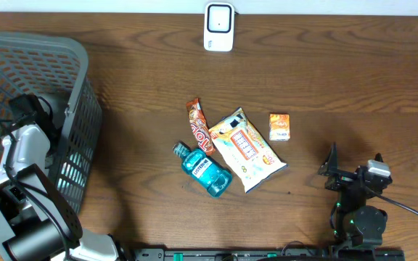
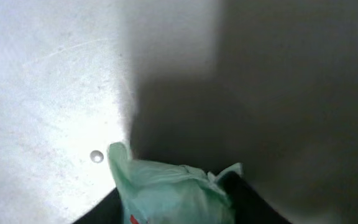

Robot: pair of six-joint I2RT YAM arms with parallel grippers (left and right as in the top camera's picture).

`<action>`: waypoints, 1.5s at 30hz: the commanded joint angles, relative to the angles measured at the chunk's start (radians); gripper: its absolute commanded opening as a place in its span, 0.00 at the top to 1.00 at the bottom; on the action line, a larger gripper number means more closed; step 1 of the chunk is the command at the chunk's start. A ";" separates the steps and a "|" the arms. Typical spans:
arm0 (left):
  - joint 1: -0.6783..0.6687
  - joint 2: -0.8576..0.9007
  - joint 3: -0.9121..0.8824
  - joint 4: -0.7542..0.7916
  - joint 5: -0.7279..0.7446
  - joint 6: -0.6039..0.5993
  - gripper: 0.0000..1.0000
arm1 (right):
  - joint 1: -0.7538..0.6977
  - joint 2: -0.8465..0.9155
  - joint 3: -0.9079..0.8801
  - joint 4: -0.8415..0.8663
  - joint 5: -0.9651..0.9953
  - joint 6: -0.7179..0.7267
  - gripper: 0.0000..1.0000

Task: Scan the item barcode
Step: 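Reach the left gripper into the basket and grasp the light-blue wipes pack, then lift the wipes pack out and carry it past the scanner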

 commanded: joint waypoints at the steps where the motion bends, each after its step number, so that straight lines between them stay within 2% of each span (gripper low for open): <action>1: 0.008 0.108 -0.082 -0.039 -0.039 -0.008 0.64 | -0.003 -0.005 -0.001 -0.004 0.002 -0.009 0.01; 7: 0.008 0.095 -0.035 -0.051 -0.039 -0.021 0.65 | -0.003 -0.005 -0.001 -0.004 0.002 -0.009 0.01; 14: 0.008 0.018 0.092 -0.124 -0.035 -0.197 0.65 | -0.003 -0.005 -0.001 -0.004 0.002 -0.009 0.01; 17: 0.008 -0.048 0.146 -0.157 0.026 -0.237 0.65 | -0.003 -0.005 -0.001 -0.005 0.002 -0.009 0.01; 26: 0.008 -0.374 0.233 -0.142 0.299 -0.244 0.65 | -0.003 -0.005 -0.001 -0.004 0.002 -0.009 0.01; 32: 0.006 -0.651 0.237 -0.061 0.382 -0.362 0.65 | -0.003 -0.005 -0.001 -0.004 0.002 -0.009 0.01; 35: 0.000 -0.759 0.237 -0.004 0.409 -0.459 0.65 | -0.003 -0.005 -0.001 -0.004 0.002 -0.009 0.01; 40: -0.106 -0.844 0.237 0.103 0.527 -0.585 0.65 | -0.003 -0.005 -0.001 -0.004 0.002 -0.009 0.01; 45: -0.358 -0.800 0.237 0.188 0.526 -0.633 0.66 | -0.003 -0.005 -0.001 -0.005 0.002 -0.009 0.01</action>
